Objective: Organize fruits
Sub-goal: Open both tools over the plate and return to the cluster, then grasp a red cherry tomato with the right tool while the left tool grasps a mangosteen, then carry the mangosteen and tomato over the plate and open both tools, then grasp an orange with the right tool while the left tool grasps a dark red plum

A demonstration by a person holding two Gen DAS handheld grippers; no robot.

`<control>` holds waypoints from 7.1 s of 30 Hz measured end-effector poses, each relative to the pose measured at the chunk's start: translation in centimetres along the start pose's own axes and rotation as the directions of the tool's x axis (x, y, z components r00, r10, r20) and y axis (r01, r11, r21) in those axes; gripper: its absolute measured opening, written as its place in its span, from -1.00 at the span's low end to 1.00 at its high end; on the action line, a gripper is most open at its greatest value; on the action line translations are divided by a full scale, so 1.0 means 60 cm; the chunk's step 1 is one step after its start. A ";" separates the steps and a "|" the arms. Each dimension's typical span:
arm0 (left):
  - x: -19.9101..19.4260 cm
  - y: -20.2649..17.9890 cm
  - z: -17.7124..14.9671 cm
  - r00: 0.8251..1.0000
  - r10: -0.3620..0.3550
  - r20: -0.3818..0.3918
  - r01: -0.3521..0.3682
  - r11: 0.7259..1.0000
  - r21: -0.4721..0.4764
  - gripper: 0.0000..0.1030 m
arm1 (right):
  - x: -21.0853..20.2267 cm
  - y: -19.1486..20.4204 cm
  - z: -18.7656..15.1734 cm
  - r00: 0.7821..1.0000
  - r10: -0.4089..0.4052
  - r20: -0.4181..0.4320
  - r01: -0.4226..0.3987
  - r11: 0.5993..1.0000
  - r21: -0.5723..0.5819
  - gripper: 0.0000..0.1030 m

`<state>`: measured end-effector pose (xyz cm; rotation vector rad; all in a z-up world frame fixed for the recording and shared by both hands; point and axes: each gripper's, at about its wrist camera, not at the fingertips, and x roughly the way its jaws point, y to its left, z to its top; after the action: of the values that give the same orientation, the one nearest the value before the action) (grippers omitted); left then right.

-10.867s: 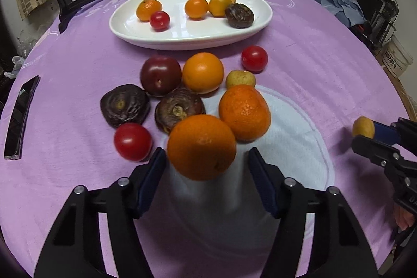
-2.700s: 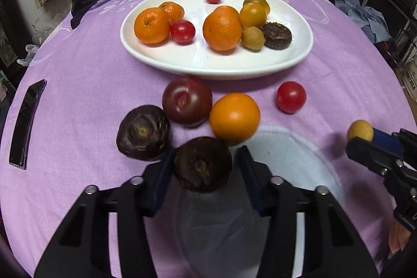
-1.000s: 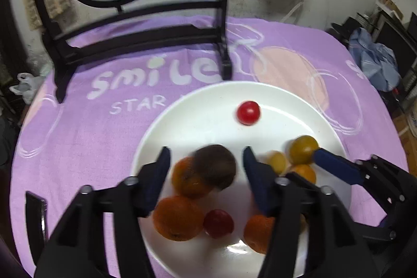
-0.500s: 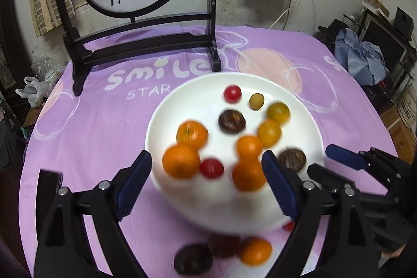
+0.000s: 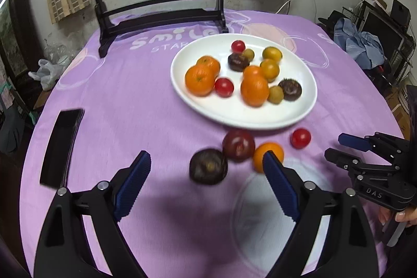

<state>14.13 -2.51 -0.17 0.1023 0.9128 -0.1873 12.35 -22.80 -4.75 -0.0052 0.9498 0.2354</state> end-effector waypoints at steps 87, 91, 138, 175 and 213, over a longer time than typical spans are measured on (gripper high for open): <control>-0.023 -0.032 0.001 0.996 -0.094 0.006 0.092 0.990 0.109 -0.17 | -0.063 0.009 -0.007 0.993 0.076 0.091 -0.082 0.995 0.060 -0.39; -0.047 -0.052 0.035 0.992 -0.115 0.045 0.107 0.984 0.144 -0.17 | -0.085 0.013 0.023 0.989 0.076 0.129 -0.080 0.996 0.026 -0.39; 0.065 -0.007 0.087 1.000 0.014 0.018 -0.013 1.000 -0.020 0.67 | 0.003 0.007 0.090 0.991 0.108 0.082 -0.111 0.993 0.032 0.00; 0.056 0.068 -0.045 0.996 0.048 -0.075 -0.053 0.996 -0.073 0.67 | 0.067 0.124 0.036 0.997 0.067 -0.033 -0.068 0.997 -0.045 -0.24; 0.123 -0.072 0.004 0.995 0.000 -0.096 0.007 0.997 0.075 -0.26 | -0.013 0.004 -0.027 0.992 0.121 0.027 -0.122 0.991 0.057 -0.23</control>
<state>17.85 -7.63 -5.91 0.1805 1.0022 -0.2215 10.53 -22.92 -5.04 0.1090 0.9341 0.3194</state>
